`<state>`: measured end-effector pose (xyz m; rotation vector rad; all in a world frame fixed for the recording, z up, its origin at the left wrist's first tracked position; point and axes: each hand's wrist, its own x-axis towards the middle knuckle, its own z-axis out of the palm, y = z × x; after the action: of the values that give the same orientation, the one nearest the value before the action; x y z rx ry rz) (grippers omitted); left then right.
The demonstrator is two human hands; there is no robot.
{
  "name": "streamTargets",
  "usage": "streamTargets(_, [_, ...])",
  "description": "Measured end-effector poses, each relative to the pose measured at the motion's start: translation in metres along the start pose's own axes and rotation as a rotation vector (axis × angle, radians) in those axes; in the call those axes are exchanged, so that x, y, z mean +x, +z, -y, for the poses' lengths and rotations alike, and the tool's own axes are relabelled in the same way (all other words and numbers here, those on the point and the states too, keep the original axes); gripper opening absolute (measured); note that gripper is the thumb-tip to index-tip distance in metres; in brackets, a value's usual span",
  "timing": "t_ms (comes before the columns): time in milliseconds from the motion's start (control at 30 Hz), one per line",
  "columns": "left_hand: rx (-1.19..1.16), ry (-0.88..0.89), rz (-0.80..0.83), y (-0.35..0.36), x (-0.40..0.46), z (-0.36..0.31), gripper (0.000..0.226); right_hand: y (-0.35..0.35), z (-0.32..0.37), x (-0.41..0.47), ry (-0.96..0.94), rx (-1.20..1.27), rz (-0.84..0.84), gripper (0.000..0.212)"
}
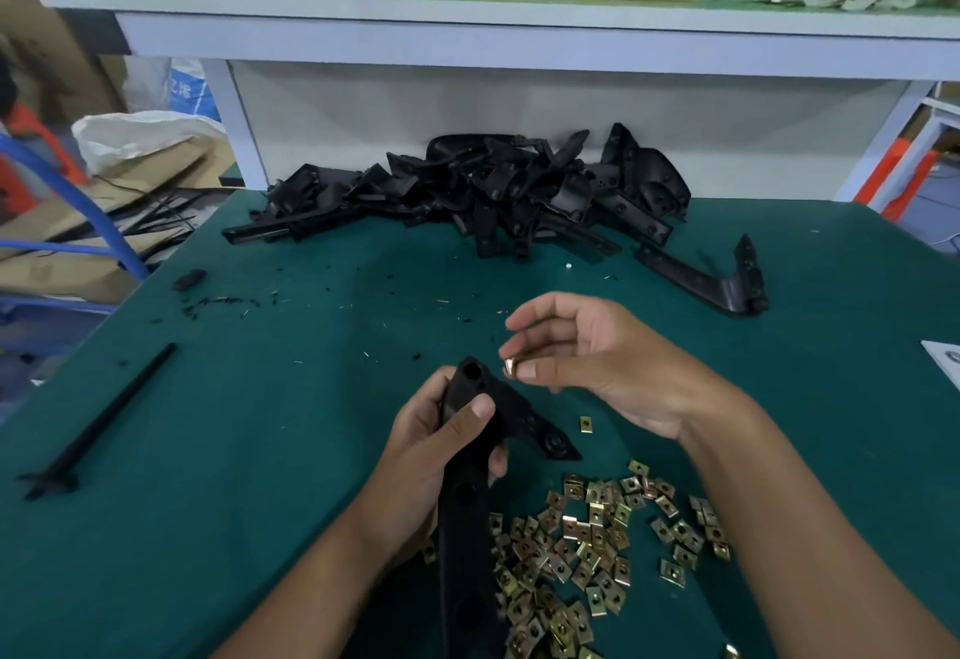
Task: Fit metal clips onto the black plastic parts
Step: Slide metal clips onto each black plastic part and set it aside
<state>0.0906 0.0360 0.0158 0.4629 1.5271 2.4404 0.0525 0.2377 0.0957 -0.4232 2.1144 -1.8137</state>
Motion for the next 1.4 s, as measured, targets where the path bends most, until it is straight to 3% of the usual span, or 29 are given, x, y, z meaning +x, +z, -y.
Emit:
streamTargets(333, [-0.054,-0.096,0.071,-0.001,-0.003,-0.001,0.039,-0.002,-0.001,-0.001,0.012,-0.128,0.062,0.025])
streamTargets(500, [-0.053,-0.059,0.059,0.001,0.0,-0.002,0.038,-0.002,0.008,0.006,-0.018,-0.132,0.025,0.013])
streamTargets(700, [-0.098,-0.069,0.024,0.003,0.001,-0.004,0.067,0.0,0.01,0.008,0.08,-0.027,0.045,0.01])
streamTargets(1400, [-0.107,-0.056,0.061,-0.004,0.002,-0.002,0.041,0.002,0.02,0.004,0.135,-0.166,0.073,0.003])
